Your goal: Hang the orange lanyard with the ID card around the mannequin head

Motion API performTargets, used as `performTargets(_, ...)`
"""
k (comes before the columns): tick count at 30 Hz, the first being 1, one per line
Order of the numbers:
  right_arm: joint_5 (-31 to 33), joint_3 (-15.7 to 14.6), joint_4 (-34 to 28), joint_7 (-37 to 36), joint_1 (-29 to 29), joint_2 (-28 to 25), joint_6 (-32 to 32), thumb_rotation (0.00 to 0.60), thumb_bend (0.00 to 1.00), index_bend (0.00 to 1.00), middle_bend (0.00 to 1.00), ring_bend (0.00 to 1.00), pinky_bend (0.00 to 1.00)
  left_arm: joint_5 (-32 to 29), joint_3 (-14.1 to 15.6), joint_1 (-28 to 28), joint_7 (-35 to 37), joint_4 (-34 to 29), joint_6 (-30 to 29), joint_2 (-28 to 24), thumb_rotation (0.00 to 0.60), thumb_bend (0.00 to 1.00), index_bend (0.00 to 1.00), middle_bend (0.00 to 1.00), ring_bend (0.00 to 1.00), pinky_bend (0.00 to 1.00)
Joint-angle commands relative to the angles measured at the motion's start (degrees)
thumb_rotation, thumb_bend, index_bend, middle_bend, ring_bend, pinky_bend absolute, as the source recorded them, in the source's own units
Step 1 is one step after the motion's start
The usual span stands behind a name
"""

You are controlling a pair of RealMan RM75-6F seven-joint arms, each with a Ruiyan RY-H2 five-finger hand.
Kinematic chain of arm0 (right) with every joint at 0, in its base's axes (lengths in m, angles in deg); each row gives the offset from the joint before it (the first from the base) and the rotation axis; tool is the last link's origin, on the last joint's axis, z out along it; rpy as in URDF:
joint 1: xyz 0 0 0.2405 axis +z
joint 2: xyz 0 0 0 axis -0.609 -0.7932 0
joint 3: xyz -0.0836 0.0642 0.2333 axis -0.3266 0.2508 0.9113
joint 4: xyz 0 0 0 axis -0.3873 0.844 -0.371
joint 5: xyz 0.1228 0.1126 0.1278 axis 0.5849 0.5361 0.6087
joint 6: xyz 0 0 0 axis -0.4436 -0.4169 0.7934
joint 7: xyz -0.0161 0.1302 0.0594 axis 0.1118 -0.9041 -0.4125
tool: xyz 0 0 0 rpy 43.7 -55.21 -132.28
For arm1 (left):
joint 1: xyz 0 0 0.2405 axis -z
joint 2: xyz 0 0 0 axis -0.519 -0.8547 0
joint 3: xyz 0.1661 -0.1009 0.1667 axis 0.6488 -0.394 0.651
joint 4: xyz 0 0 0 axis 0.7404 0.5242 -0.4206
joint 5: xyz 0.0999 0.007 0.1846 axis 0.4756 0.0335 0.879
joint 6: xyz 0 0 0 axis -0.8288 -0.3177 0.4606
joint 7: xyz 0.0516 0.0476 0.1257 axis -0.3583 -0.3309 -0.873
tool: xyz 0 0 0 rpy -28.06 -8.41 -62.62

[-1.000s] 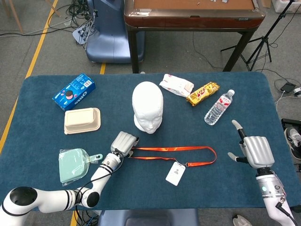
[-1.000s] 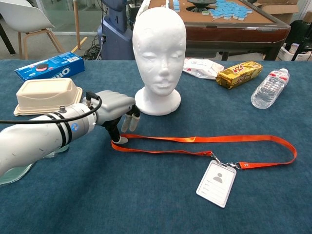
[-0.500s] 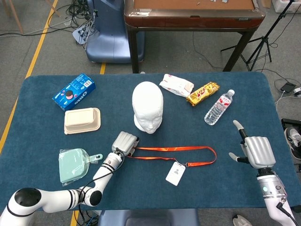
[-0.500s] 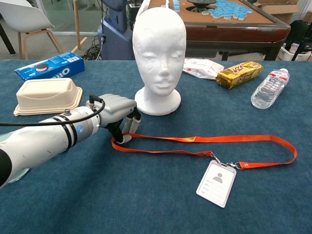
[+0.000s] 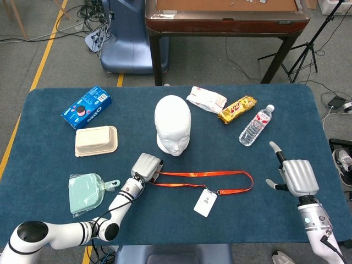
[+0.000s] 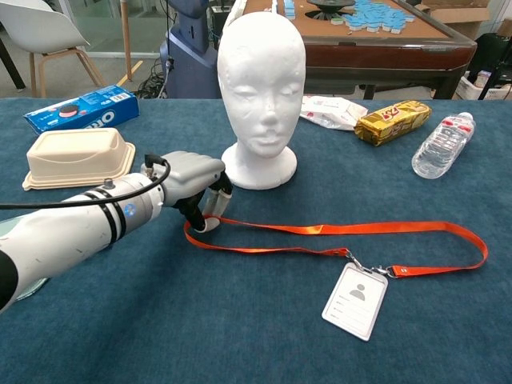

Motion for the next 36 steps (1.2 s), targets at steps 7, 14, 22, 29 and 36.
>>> performTargets(7,3.22,0.23,0.9,7.15,4.57,3.4,5.81,0.6,0.12,0.26,0.92,0.93,0.92,-2.04,-0.75,-0.38,-0.44,-0.72,1.28,-1.27,0.6,0.34,0.61,0.6,0.61,0.71)
performTargets(14,9.47,0.99,3.21,13.37,9.27,7.71,11.3,0.6,0.14,0.33,0.92,0.93,0.92,-1.89,-0.6,-0.98,-0.12,-2.66,0.94,-2.37,0.6,0.34,0.61,0.6,0.61,0.71)
performTargets(22,16.75,2.3,6.28,18.21,14.53,13.23,14.99,0.6,0.21,0.38,0.93,0.94,0.92,-1.81,-0.47,-1.3,-0.31,-3.51,0.49,-2.84,0.6,0.34,0.6,0.6,0.61,0.71)
performTargets(29,22.43,2.5,9.57,21.08,18.33,17.8,16.94,0.6,0.22,0.4,0.93,0.94,0.92,-1.76,-0.39,-1.61,-0.38,-4.4,0.06,-3.28,0.6,0.34,0.6,0.6,0.61,0.71)
performTargets(36,25.93,1.62,11.68,23.31,21.24,21.35,17.77,0.6,0.23,0.42,0.93,0.94,0.92,-1.74,-0.39,-1.8,-0.38,-4.85,-0.23,-3.44,0.6,0.34,0.6,0.6,0.61,0.71)
